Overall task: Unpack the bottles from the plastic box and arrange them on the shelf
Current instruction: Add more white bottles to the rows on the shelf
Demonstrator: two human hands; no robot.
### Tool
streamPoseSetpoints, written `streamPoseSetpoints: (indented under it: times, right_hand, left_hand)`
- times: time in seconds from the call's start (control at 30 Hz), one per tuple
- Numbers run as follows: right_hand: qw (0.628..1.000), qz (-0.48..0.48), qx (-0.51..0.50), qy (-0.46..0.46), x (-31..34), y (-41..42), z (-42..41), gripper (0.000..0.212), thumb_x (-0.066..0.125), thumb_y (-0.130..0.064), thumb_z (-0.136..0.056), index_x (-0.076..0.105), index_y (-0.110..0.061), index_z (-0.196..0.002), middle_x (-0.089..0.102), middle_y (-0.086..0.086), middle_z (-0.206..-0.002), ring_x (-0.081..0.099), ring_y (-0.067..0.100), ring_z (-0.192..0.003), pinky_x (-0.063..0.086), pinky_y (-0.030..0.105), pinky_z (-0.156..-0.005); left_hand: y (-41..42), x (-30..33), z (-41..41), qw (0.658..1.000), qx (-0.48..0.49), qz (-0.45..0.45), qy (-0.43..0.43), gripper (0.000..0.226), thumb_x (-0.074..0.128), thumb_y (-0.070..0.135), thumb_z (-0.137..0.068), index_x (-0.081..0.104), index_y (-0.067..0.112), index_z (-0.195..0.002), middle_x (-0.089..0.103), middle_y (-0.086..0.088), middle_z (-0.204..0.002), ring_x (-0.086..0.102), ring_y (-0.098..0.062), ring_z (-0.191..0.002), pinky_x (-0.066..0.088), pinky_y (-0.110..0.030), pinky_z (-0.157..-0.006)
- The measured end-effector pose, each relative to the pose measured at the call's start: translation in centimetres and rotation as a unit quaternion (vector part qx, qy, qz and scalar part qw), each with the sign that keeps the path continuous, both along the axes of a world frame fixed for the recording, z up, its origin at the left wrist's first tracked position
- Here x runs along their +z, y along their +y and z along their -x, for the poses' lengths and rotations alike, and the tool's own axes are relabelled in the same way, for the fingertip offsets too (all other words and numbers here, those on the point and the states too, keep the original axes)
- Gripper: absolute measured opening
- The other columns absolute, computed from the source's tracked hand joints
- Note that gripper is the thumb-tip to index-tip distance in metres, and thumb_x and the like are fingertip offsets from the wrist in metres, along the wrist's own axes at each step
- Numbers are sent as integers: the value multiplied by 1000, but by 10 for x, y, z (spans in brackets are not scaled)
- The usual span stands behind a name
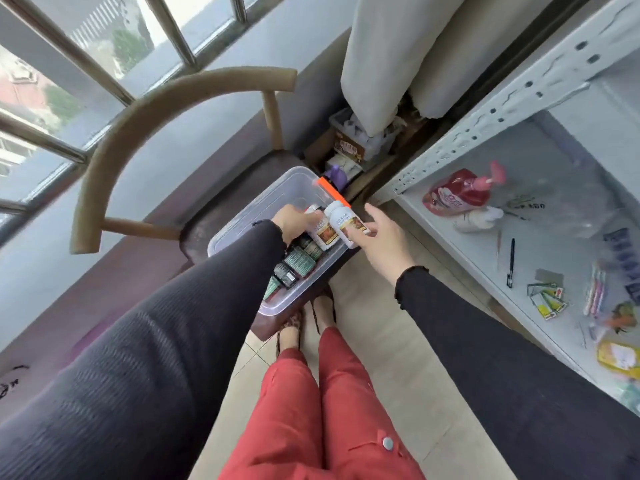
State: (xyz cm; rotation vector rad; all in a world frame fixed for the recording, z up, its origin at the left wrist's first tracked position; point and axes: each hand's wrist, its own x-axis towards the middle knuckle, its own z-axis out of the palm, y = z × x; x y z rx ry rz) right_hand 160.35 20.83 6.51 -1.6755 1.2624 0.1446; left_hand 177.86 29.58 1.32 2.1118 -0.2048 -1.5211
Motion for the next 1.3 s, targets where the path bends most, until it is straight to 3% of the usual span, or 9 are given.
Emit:
streamPoseSetpoints:
  times: [0.13, 0.27, 0.4, 0.53, 0.63, 0.83, 0.97, 1.1, 1.3]
  right_hand:
    - [982, -99, -128, -95, 30, 9, 12, 60, 68, -29, -95, 45, -18, -149, 61, 2, -128, 62, 10, -107, 49, 25, -90]
    - [913, -229, -239, -238, 90, 12, 37, 37, 60, -14, -99, 56, -15, -136, 68, 7, -120, 68, 15, -99, 58, 33, -92]
    - [835, -270, -313, -364, 150, 4, 94, 22, 55, -6, -99, 63, -18, -116, 70, 9, -109, 64, 20, -99, 52, 43, -102]
    - [812, -232, -321, -429, 199, -12, 179, 40, 56, -3, -98, 53, -11, -137, 63, 15, -128, 62, 26, -114, 49, 43, -106]
    - [814, -170, -344, -435, 228, -26, 256, 48, 57, 0, -96, 48, -7, -143, 66, 11, -122, 66, 23, -106, 55, 38, -99]
    - [793, -82, -388, -463, 277, -53, 425, 38, 55, 2, -89, 54, -14, -124, 63, 8, -106, 61, 27, -102, 52, 48, -98]
    - [787, -37, -406, -463, 304, -74, 543, 31, 63, -15, -94, 55, -17, -123, 59, 10, -119, 58, 27, -109, 50, 55, -102]
    - [803, 44, -433, -407, 324, -101, 628, 26, 59, -35, -99, 55, -18, -117, 63, 9, -113, 65, 28, -99, 56, 54, -95]
    - [785, 109, -469, -391, 343, -173, 707, 20, 59, -33, -99, 55, -18, -111, 69, 9, -104, 70, 23, -91, 52, 47, -92]
  left_hand:
    - [9, 38, 11, 994, 67, 77, -36, 37, 70, 33, -90, 53, 10, -114, 63, 0, -90, 53, -7, -69, 38, -23, -56]
    - [4, 105, 24, 980, 51, 191, -2, 23, 67, 28, -93, 48, 14, -93, 65, 1, -68, 57, -11, -58, 39, -29, -58]
    - [-29, 179, 60, 966, 7, 257, 35, 35, 72, 33, -90, 53, 10, -108, 66, -6, -92, 66, -17, -78, 55, -29, -63]
    - [-78, 244, 133, 942, -80, 319, 62, 31, 69, 26, -94, 56, 11, -117, 69, 0, -93, 67, -13, -78, 54, -26, -64]
    - [-115, 282, 207, 919, -166, 349, 77, 30, 69, 26, -93, 59, 10, -117, 71, -5, -99, 70, -16, -85, 55, -29, -71]
    - [-171, 337, 381, 871, -269, 397, 104, 37, 71, 31, -92, 63, 8, -121, 71, -5, -109, 68, -19, -100, 55, -32, -84]
    - [-209, 364, 505, 836, -322, 424, 130, 35, 67, 26, -94, 62, 6, -122, 71, -5, -112, 68, -18, -102, 55, -30, -87]
    - [-250, 395, 593, 807, -359, 452, 123, 36, 67, 24, -94, 60, 3, -122, 68, -9, -110, 68, -17, -97, 56, -26, -83]
    - [-348, 424, 669, 781, -393, 481, 60, 30, 79, 35, -84, 67, 20, -107, 70, -4, -103, 67, -19, -94, 54, -36, -86]
